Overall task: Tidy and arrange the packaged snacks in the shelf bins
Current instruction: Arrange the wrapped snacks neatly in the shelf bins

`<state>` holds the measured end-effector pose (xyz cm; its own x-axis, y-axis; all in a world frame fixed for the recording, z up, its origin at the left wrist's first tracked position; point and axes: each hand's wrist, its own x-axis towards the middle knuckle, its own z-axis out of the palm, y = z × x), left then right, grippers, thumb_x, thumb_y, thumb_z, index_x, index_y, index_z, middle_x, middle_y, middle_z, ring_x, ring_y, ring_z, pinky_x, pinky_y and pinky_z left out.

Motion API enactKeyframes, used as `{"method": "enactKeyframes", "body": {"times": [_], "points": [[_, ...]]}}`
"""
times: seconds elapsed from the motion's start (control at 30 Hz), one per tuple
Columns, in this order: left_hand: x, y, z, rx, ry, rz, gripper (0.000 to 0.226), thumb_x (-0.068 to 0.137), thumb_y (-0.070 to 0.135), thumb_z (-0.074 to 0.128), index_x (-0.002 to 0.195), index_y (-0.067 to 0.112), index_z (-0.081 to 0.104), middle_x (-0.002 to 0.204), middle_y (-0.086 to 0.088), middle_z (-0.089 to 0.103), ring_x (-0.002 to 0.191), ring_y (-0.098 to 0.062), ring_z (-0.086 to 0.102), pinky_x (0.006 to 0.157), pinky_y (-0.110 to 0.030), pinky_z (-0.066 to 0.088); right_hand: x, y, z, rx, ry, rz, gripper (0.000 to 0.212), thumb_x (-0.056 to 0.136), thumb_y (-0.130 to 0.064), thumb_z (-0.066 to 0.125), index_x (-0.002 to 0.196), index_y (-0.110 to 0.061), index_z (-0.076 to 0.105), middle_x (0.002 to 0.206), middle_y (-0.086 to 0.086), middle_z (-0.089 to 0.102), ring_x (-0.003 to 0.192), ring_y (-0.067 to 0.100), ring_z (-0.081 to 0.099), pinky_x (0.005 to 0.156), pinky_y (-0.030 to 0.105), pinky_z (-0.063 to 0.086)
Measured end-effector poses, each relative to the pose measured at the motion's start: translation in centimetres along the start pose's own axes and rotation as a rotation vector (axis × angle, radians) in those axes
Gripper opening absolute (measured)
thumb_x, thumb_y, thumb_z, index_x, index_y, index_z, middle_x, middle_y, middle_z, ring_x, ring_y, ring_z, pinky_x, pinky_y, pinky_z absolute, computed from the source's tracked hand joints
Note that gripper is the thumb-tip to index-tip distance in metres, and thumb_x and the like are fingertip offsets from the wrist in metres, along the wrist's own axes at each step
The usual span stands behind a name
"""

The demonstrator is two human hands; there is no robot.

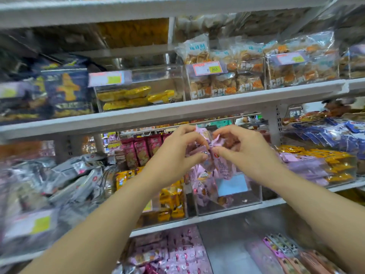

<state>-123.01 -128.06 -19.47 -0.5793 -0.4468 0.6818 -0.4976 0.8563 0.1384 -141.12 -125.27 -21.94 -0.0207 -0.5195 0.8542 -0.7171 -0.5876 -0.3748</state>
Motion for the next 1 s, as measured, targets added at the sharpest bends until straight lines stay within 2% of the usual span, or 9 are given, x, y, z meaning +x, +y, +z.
{"method": "enactKeyframes", "body": {"times": [0.1, 0.2, 0.27, 0.4, 0.47, 0.6, 0.67, 0.83, 1.0], "points": [[-2.3, 0.3, -1.5, 0.024, -0.007, -0.009, 0.018, 0.084, 0.022, 0.071, 0.090, 0.035, 0.058, 0.111, 0.015, 0.040, 0.108, -0.004, 0.043, 0.088, -0.015, 0.032, -1.2, -1.9, 0.8, 0.034, -0.026, -0.006, 0.025, 0.078, -0.019, 0.076, 0.101, -0.021, 0.067, 0.083, -0.016, 0.063, 0.073, -0.005, 0.057, 0.069, 0.009, 0.044], [-5.0, 0.7, -2.9, 0.015, -0.035, -0.020, 0.021, 0.085, 0.024, 0.070, 0.086, 0.040, 0.056, 0.112, 0.015, 0.041, 0.102, -0.004, 0.049, 0.083, -0.014, 0.036, -2.5, -3.8, 1.3, 0.048, -0.084, -0.008, 0.023, 0.076, -0.021, 0.077, 0.094, -0.027, 0.065, 0.078, -0.018, 0.061, 0.068, -0.005, 0.054, 0.064, 0.005, 0.040], [-6.9, 0.7, -3.6, 0.029, -0.068, -0.036, 0.018, 0.085, 0.026, 0.069, 0.086, 0.039, 0.057, 0.114, 0.014, 0.042, 0.097, -0.002, 0.051, 0.078, -0.005, 0.035, -3.6, -4.9, 1.8, 0.071, -0.137, 0.007, 0.023, 0.074, -0.022, 0.079, 0.089, -0.032, 0.064, 0.071, -0.021, 0.061, 0.064, -0.005, 0.052, 0.061, 0.005, 0.039], [-10.4, 0.0, -3.5, 0.055, -0.119, -0.066, 0.009, 0.086, 0.027, 0.069, 0.091, 0.030, 0.062, 0.114, 0.012, 0.044, 0.109, -0.005, 0.047, 0.078, 0.002, 0.029, -6.0, -6.5, 3.4, 0.075, -0.264, 0.054, 0.022, 0.075, -0.018, 0.078, 0.092, -0.023, 0.066, 0.053, -0.039, 0.051, 0.056, -0.015, 0.050, 0.056, 0.005, 0.036], [-12.1, -0.6, -2.9, 0.033, -0.133, -0.061, 0.009, 0.086, 0.023, 0.069, 0.091, 0.027, 0.063, 0.112, 0.010, 0.045, 0.110, -0.004, 0.044, 0.080, 0.002, 0.028, -7.3, -6.7, 4.3, 0.126, -0.308, 0.100, 0.022, 0.075, -0.016, 0.078, 0.093, -0.021, 0.066, 0.051, -0.032, 0.053, 0.051, -0.014, 0.050, 0.054, 0.005, 0.035], [-15.7, -2.3, -0.5, -0.012, -0.178, -0.128, 0.008, 0.087, 0.026, 0.068, 0.094, 0.025, 0.064, 0.120, 0.010, 0.040, 0.123, -0.004, 0.038, 0.091, -0.013, 0.029, -10.3, -5.9, 6.5, 0.141, -0.394, 0.152, 0.022, 0.075, -0.017, 0.078, 0.091, -0.024, 0.064, 0.068, -0.019, 0.057, 0.050, -0.014, 0.050, 0.053, 0.006, 0.035], [-17.2, -3.4, 1.2, -0.012, -0.193, -0.156, 0.008, 0.088, 0.027, 0.067, 0.095, 0.023, 0.064, 0.123, 0.010, 0.038, 0.121, -0.007, 0.042, 0.091, -0.013, 0.029, -12.0, -4.8, 7.8, 0.140, -0.411, 0.181, 0.023, 0.075, -0.018, 0.078, 0.088, -0.030, 0.063, 0.078, -0.015, 0.063, 0.050, -0.010, 0.052, 0.054, 0.007, 0.037], [-20.3, -6.3, 6.1, 0.077, -0.210, -0.187, 0.011, 0.091, 0.021, 0.063, 0.098, 0.013, 0.064, 0.139, 0.001, 0.036, 0.114, -0.014, 0.050, 0.092, -0.015, 0.034, -16.2, -0.9, 11.5, 0.108, -0.413, 0.328, 0.032, 0.079, -0.013, 0.075, 0.081, -0.036, 0.053, 0.047, -0.015, 0.056, 0.039, 0.000, 0.048, 0.046, 0.011, 0.036], [-21.5, -9.7, 9.9, 0.202, -0.242, -0.266, 0.010, 0.093, 0.016, 0.059, 0.101, 0.012, 0.062, 0.147, -0.005, 0.033, 0.123, -0.025, 0.046, 0.092, -0.040, 0.047, -18.3, 3.7, 15.0, 0.113, -0.351, 0.461, 0.027, 0.082, -0.006, 0.071, 0.086, -0.028, 0.055, 0.065, -0.011, 0.055, 0.051, -0.003, 0.055, 0.049, 0.011, 0.039]]}}
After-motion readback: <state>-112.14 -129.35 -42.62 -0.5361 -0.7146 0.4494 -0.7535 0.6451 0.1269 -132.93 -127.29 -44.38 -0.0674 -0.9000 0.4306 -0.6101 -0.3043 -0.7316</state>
